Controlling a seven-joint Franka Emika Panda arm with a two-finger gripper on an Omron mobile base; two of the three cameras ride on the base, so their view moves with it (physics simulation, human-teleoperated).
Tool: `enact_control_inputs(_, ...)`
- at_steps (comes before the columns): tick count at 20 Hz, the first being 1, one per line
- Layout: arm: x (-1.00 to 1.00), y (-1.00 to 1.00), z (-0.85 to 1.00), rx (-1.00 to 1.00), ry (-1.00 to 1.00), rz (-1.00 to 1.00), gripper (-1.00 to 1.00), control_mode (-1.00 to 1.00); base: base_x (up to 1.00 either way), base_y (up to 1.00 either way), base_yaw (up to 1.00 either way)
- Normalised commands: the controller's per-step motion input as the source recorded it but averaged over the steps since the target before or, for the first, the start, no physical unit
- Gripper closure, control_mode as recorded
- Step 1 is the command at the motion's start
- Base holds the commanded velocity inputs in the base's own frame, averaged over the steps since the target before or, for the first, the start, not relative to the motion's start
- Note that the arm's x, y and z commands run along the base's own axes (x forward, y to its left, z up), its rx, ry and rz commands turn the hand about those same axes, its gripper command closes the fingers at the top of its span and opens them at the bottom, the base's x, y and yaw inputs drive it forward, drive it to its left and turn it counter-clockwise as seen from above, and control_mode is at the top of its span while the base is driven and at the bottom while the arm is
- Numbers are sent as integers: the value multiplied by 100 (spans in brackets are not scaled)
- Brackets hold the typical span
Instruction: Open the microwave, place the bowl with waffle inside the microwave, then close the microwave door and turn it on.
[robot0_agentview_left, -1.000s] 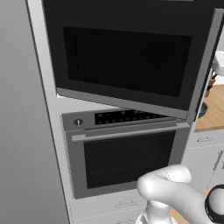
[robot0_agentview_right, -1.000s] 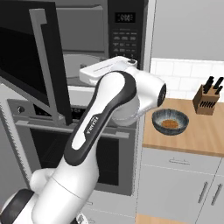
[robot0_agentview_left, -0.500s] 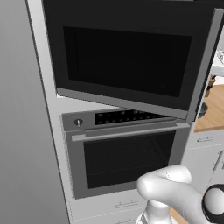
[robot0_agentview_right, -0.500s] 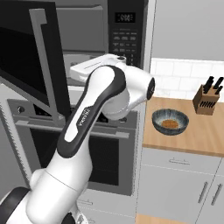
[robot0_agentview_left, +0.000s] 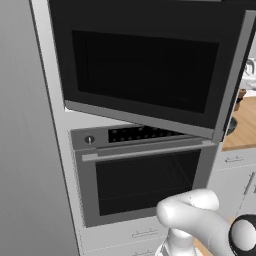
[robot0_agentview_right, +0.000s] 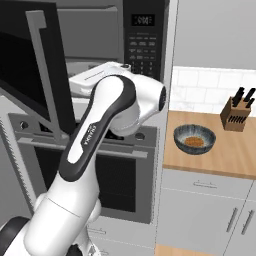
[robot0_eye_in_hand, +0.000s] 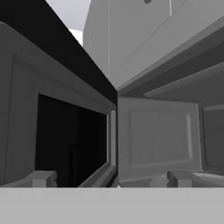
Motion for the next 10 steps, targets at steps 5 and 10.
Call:
enact_control_inputs(5, -53, 37, 0, -3, 0, 14, -100, -100, 0, 0, 0)
enact_control_inputs(10, -52, 63, 0, -4, 0, 5, -100, -100, 0, 0, 0)
